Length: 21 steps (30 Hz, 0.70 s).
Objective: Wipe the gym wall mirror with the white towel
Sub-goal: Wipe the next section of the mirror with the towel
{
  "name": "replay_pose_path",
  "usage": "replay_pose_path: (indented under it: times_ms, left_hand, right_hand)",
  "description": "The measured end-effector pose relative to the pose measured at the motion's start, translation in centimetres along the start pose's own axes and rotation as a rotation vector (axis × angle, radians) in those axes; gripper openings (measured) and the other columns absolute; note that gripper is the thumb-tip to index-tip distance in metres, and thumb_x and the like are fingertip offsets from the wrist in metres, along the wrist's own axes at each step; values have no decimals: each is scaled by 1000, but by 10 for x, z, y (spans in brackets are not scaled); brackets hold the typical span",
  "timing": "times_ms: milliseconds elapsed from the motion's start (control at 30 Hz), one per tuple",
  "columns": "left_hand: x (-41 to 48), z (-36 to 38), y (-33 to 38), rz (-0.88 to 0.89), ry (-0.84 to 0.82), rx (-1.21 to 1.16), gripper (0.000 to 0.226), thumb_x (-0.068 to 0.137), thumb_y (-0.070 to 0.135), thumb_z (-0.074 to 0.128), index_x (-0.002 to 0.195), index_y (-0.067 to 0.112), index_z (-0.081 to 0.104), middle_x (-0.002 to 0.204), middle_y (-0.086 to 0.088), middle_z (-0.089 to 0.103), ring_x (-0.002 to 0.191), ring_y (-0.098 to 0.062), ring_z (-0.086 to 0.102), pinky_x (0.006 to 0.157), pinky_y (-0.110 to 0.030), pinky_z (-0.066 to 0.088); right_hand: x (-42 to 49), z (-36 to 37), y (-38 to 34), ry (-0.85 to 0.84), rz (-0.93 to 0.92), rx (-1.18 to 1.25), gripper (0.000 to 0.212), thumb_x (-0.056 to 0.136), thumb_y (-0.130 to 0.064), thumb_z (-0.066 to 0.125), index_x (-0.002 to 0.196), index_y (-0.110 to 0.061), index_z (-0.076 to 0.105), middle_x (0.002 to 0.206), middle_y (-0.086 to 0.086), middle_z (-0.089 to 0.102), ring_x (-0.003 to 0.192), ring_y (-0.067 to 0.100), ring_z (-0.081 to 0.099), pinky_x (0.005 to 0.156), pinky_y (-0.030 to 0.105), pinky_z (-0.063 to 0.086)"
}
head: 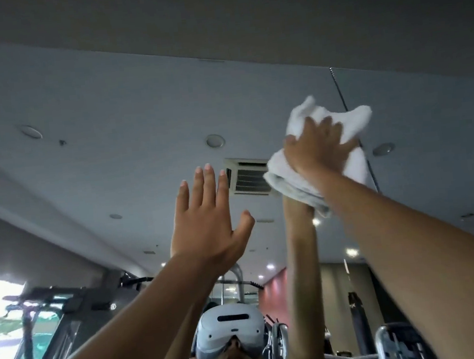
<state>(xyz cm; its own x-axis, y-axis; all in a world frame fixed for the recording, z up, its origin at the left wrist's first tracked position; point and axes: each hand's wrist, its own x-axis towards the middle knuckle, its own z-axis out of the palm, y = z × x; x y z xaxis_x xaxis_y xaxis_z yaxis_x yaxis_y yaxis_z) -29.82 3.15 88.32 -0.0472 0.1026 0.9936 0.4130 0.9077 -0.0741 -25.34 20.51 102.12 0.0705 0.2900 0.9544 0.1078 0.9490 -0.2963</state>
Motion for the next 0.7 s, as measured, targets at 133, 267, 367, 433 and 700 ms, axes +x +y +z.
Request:
replay_pose_path:
  times_ms: [133, 267, 367, 433, 700]
  left_hand:
    - [3, -13, -19, 97, 43, -25, 88, 86, 59, 0, 160, 13, 8, 168, -6, 6, 155, -16, 2, 123, -33, 1]
    - [6, -24, -46, 243, 31, 34, 82, 90, 54, 10, 157, 10, 28, 163, -9, 28, 151, -19, 25, 112, -34, 24]
    - [17, -33, -67, 364, 5, 75, 74, 93, 51, 17, 151, 11, 42, 157, -9, 41, 142, -22, 42, 99, -34, 30]
    - [19, -35, -86, 431, -4, 124, 72, 95, 50, 17, 153, 15, 40, 159, -5, 38, 144, -19, 38, 105, -34, 25]
    - [-16, -32, -112, 3, 99, -4, 86, 84, 58, 1, 160, 20, 16, 168, 1, 7, 154, -9, 0, 122, -32, 0]
  right_hand:
    - [-41, 2, -50, -32, -488, 47, 56, 99, -47, 35, 153, -33, 30, 166, 0, 19, 152, 22, 14, 116, 54, 12]
    - [-51, -11, -6, -150, -871, 61, 61, 92, -59, 25, 152, -48, 27, 165, -14, 17, 152, 11, 11, 114, 49, 16]
    - [-31, -14, 39, -194, -908, 59, 65, 86, -58, 27, 150, -50, 28, 164, -14, 21, 151, 10, 14, 113, 56, 21]
    - [-9, -11, 46, -152, -727, 55, 62, 88, -54, 28, 150, -47, 29, 164, -8, 24, 150, 16, 19, 112, 63, 25]
    - [-32, 10, -125, 2, -420, 25, 53, 97, -47, 34, 148, -33, 37, 158, 0, 31, 144, 26, 25, 110, 59, 18]
